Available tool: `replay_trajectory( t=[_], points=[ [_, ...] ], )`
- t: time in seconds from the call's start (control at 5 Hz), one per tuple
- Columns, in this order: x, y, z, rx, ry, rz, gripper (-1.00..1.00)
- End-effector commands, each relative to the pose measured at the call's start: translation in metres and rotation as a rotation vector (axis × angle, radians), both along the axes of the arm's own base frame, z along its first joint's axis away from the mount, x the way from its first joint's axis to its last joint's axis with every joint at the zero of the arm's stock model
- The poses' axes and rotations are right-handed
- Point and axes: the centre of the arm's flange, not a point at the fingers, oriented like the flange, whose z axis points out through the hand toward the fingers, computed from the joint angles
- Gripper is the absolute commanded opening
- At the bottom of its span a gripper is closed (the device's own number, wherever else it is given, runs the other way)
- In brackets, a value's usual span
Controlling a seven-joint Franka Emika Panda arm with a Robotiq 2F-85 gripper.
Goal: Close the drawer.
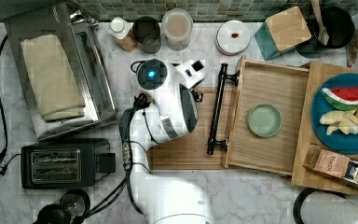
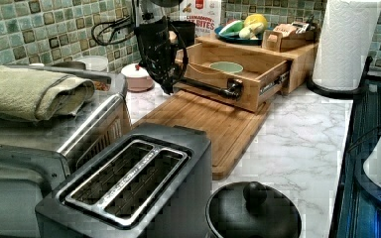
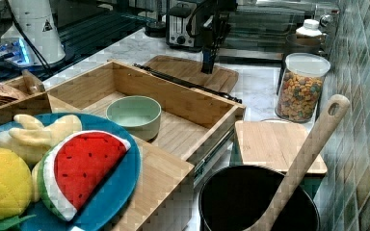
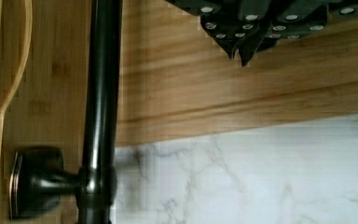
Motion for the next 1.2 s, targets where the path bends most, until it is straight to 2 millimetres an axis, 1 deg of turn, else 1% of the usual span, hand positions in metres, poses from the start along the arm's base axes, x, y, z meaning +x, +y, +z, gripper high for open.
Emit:
replay_trajectory(
  t=[0.2,0.4,0.6,0.8,1.0,1.2],
  points=[
    [0.029,-0.042,0.008,0.018,0.007,-0.151,-1.00],
    [0.033,-0.054,-0.005,-0.016,0.022,-0.242,-1.00],
    [0.027,-0.057,-0.010,-0.042,0.006,-0.240,-1.00],
    [0.025,-0.064,-0.006,-0.046,0.011,-0.241,-1.00],
    [0.017,-0.081,0.002,-0.042,0.015,-0.223,-1.00],
    [0.007,-0.111,0.007,-0.038,0.005,-0.184,-1.00]
  ],
)
